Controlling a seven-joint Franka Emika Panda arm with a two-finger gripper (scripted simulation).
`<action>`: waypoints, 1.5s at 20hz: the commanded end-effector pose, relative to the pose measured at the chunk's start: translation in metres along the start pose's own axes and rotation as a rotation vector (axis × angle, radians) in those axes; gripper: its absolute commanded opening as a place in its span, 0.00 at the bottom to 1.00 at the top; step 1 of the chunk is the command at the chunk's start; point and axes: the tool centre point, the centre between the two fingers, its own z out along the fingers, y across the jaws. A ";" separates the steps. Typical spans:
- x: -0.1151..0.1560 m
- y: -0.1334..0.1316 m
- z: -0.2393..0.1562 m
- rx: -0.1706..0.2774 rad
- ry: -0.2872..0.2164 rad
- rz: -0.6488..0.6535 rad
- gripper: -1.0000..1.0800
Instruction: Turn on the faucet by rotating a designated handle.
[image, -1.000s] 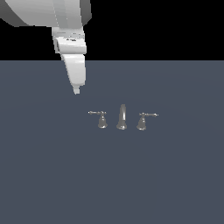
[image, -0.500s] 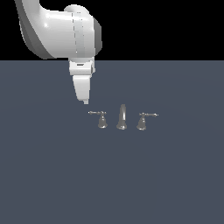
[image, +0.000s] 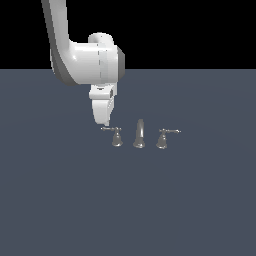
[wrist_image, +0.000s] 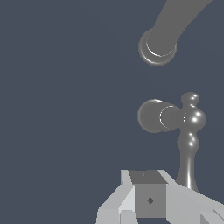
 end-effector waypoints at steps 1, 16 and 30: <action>0.004 -0.006 0.007 0.000 0.000 0.031 0.00; 0.007 -0.011 0.011 -0.001 -0.001 0.053 0.00; -0.004 0.019 0.011 0.007 0.000 0.064 0.00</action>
